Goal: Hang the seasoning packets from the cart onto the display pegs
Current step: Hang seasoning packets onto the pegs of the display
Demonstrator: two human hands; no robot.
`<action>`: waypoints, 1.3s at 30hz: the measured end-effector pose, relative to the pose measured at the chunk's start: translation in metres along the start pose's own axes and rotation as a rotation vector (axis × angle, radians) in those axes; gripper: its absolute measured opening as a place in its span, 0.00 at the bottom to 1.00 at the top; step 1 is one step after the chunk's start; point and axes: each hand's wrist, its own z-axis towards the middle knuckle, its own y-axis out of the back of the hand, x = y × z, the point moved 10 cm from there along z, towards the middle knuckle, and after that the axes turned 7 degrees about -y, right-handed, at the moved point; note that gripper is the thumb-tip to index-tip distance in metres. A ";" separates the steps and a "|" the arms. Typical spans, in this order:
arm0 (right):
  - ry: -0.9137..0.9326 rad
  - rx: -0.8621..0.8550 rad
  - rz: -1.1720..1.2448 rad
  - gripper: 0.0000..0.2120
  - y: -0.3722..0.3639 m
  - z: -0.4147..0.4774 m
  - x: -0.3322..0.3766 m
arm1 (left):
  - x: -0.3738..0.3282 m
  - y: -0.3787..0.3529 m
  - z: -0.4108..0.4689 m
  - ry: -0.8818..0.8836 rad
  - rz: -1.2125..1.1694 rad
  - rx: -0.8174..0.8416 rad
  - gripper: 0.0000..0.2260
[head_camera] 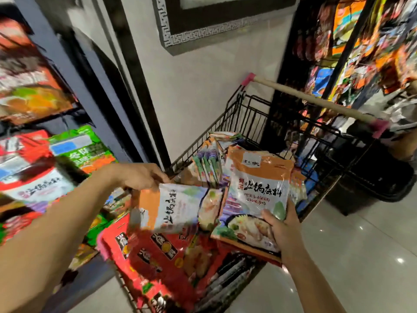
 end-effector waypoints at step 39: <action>-0.001 0.238 -0.238 0.40 -0.071 -0.017 -0.036 | 0.082 -0.090 -0.076 0.074 -1.148 -0.870 0.07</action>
